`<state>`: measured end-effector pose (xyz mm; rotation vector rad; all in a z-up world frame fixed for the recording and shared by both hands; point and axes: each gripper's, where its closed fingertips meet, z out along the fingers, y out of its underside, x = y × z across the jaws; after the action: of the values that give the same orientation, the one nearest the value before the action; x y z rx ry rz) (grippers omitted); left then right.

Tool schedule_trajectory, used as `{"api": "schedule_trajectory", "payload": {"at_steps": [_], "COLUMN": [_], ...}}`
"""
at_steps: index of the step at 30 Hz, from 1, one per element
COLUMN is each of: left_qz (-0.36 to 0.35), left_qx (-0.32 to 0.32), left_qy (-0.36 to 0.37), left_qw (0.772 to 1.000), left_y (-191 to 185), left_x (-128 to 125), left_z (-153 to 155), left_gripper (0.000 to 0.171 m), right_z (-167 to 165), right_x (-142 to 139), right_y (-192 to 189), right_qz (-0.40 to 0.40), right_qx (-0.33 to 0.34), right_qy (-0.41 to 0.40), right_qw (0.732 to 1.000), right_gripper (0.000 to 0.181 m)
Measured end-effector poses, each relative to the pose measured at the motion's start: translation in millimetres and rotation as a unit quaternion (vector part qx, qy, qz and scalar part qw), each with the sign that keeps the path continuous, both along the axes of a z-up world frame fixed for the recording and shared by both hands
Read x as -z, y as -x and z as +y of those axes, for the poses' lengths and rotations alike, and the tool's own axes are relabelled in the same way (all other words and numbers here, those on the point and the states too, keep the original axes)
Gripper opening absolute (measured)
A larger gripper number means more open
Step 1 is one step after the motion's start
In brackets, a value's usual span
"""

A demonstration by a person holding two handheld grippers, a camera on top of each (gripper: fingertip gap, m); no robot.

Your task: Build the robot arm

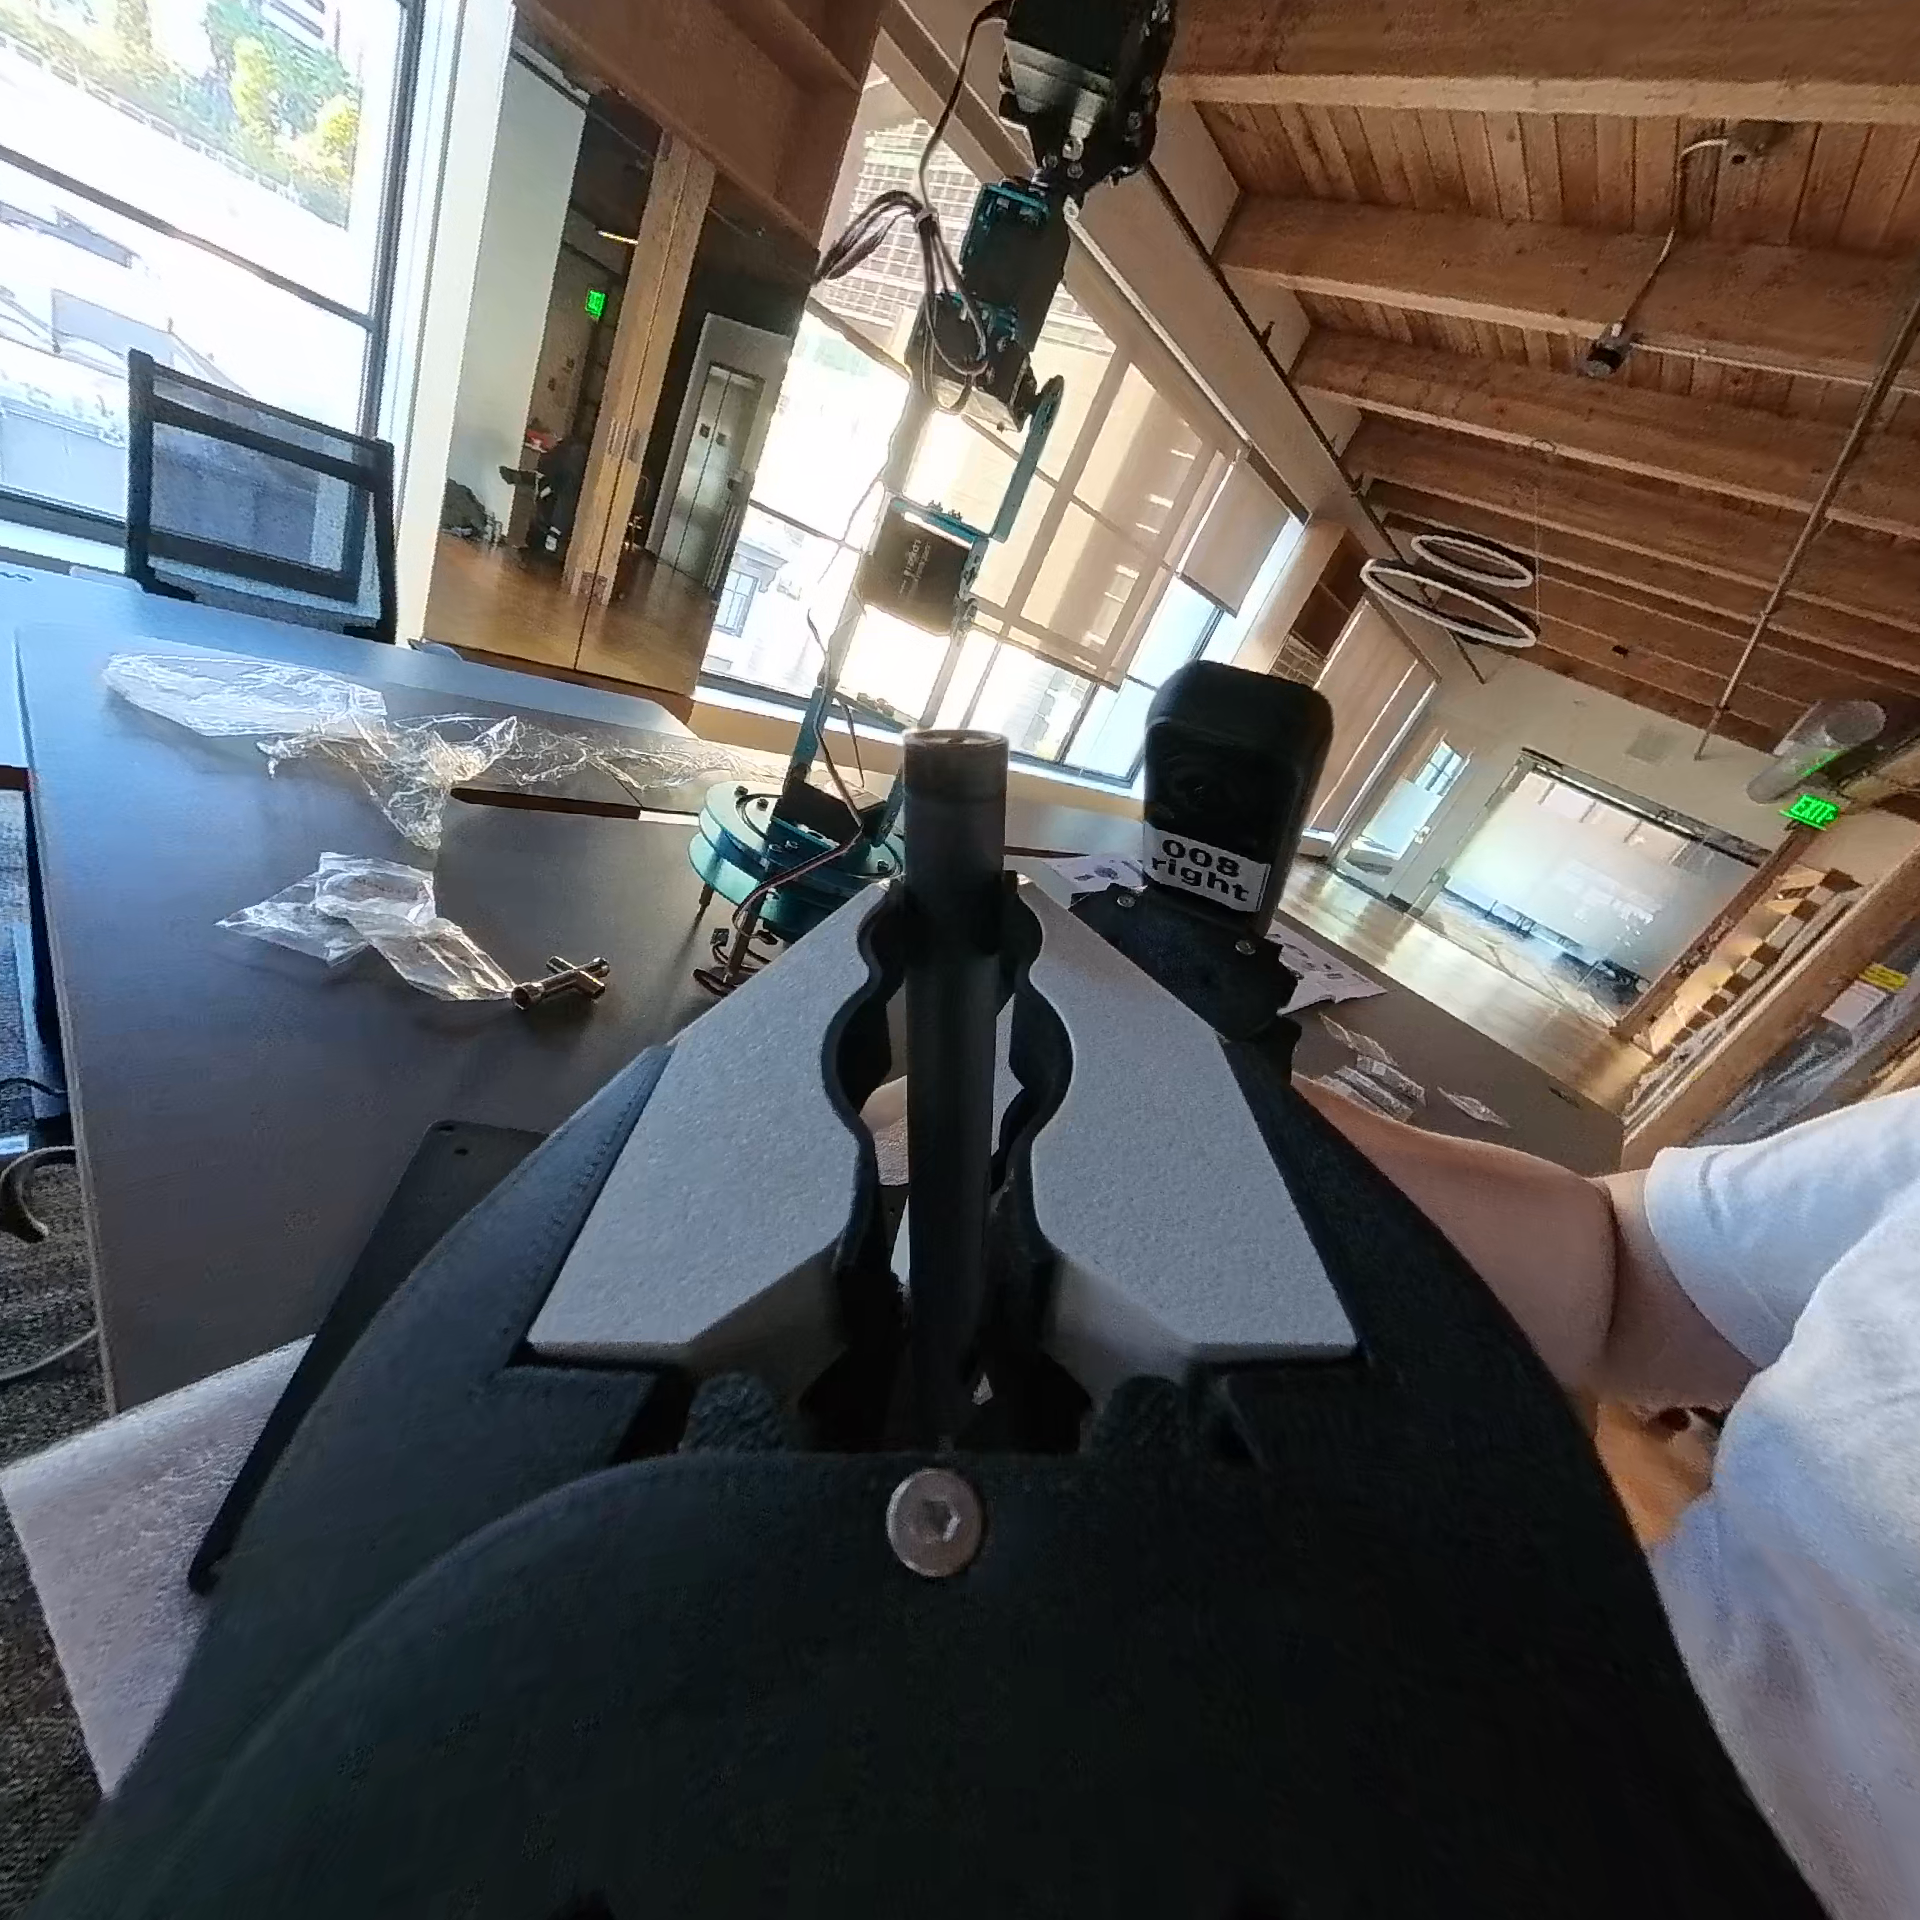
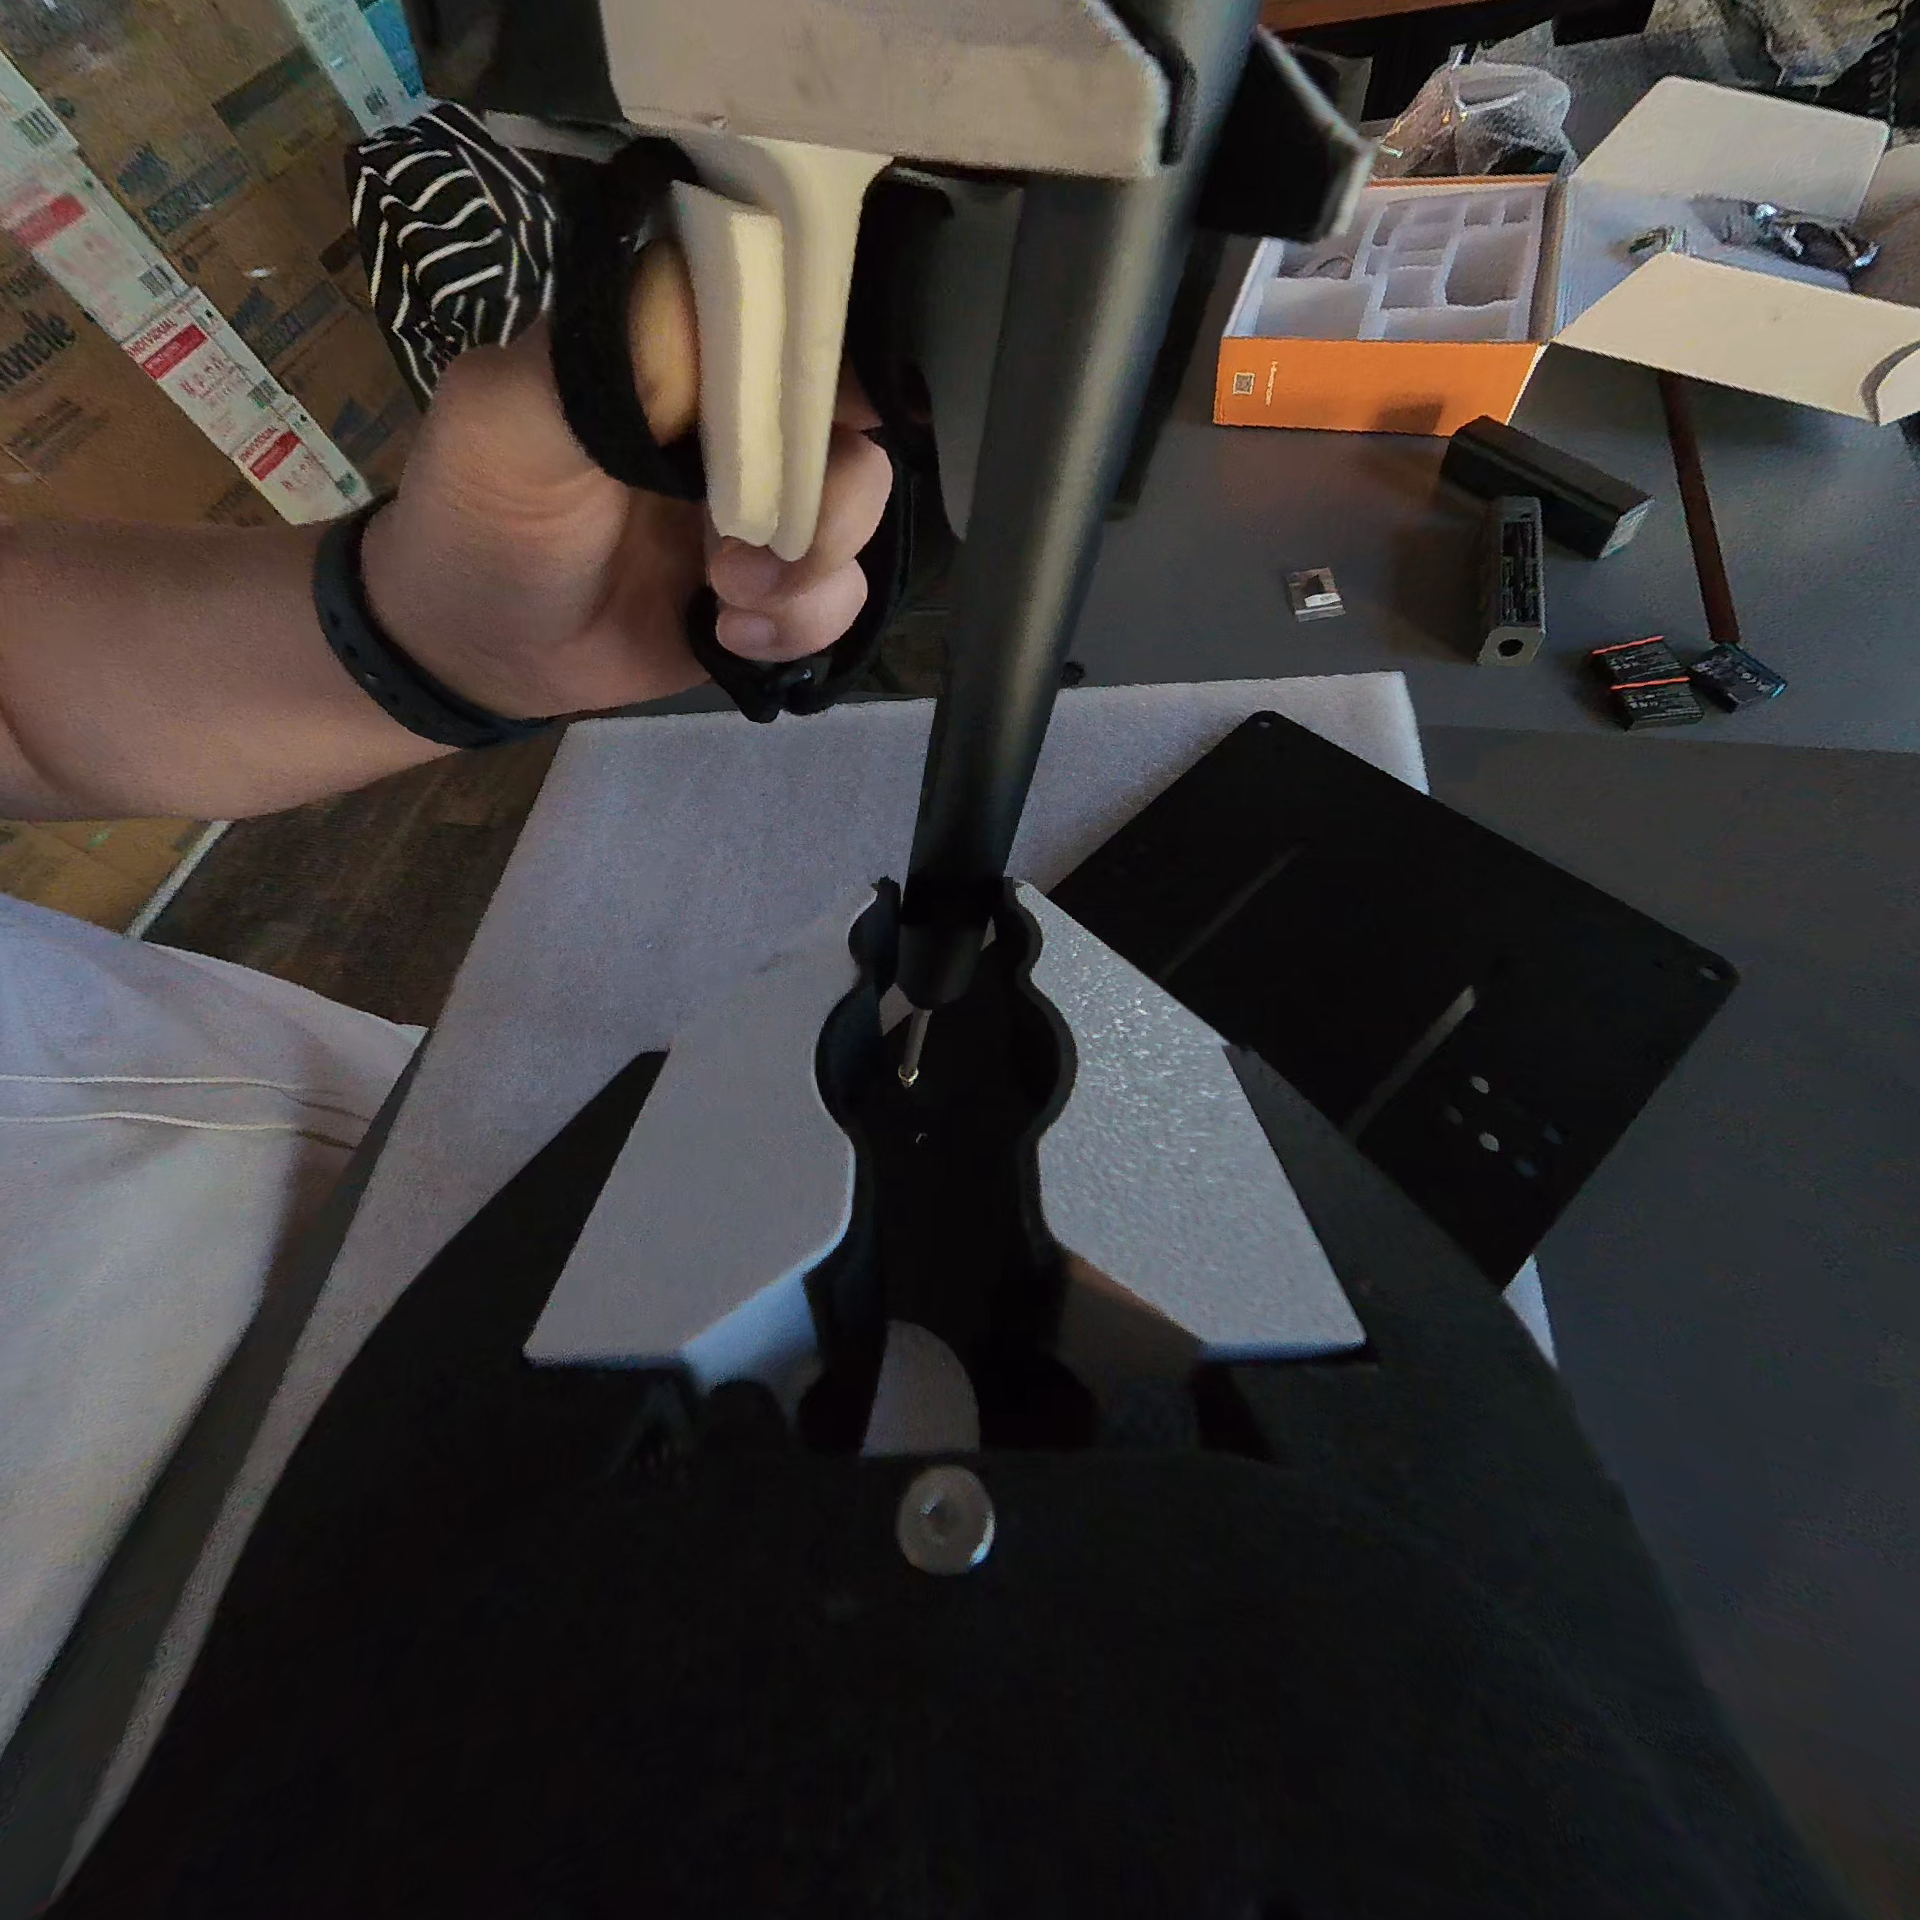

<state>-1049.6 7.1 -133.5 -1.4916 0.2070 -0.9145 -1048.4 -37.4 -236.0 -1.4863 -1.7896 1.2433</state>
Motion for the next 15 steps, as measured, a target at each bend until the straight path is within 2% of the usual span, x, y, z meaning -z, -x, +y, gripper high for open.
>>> {"api": "schedule_trajectory", "payload": {"at_steps": [7, 15], "left_qz": [0.019, 0.041], "left_qx": [0.007, 0.017], "left_qy": [-0.031, -0.058], "left_qw": [0.999, 0.997], "left_y": [-8, -14], "left_x": [-4, -7], "left_z": [-9, -23], "left_gripper": [0.015, 0.016], "right_z": [-3, -10], "right_x": [-1, 4], "right_y": [-4, -9], "right_qz": [0.02, 0.022], "right_qx": [-0.012, -0.035], "right_qy": [-0.037, -0.025], "right_qw": [0.999, 0.999], "right_gripper": [0.017, 0.016]}}
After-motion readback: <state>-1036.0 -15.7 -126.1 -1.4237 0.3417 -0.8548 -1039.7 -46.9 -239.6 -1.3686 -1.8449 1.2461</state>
